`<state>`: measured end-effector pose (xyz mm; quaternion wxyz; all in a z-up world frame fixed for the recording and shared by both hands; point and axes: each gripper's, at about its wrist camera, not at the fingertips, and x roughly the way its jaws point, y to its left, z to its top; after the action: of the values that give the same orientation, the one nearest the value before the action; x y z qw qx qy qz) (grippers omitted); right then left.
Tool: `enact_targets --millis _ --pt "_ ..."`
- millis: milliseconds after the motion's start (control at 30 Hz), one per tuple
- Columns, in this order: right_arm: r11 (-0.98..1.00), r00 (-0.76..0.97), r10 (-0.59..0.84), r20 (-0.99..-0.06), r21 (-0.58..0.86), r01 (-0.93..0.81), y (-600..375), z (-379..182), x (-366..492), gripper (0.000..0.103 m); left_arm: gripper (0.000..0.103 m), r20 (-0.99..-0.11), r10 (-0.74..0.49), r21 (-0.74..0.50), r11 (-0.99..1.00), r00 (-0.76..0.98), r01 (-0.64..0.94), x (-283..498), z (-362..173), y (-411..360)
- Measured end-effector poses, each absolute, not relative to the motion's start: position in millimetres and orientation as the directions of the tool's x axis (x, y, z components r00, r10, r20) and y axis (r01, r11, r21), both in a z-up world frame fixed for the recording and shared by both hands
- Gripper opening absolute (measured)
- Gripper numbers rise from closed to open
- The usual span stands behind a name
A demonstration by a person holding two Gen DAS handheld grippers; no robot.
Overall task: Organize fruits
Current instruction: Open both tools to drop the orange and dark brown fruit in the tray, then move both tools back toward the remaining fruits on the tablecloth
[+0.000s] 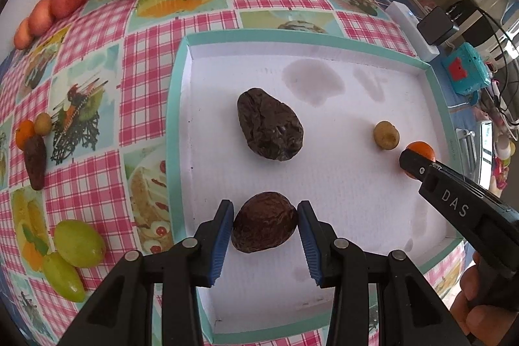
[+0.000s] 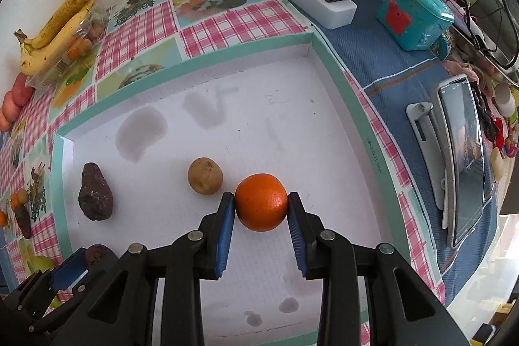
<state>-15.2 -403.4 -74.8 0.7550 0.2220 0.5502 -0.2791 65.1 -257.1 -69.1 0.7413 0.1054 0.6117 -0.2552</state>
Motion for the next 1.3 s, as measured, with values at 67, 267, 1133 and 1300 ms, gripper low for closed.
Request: enact_targets --millis 67,267,1133,1300 --pt "0.746 0.236 -0.180 -0.955 0.024 0.665 -403 -74 -15 0.034 0.043 -0.961 -0.247 -0.154 0.846 0.120 0.510 65 -70 -258" --pt "0.754 0.236 -0.183 -0.954 0.017 0.657 -401 -73 -10 0.034 0.046 -0.963 -0.243 -0.151 0.844 0.116 0.514 69 -69 -258" --pt "0.759 0.380 -0.253 -0.890 0.061 0.649 -393 -32 -18 0.093 0.103 -0.907 -0.129 0.022 0.936 0.401 0.352 114 -17 -168" --pt "0.763 0.394 -0.232 -0.889 0.084 0.641 -387 -32 -16 0.093 0.103 -0.901 -0.070 0.040 0.969 0.429 0.242 131 -14 -120"
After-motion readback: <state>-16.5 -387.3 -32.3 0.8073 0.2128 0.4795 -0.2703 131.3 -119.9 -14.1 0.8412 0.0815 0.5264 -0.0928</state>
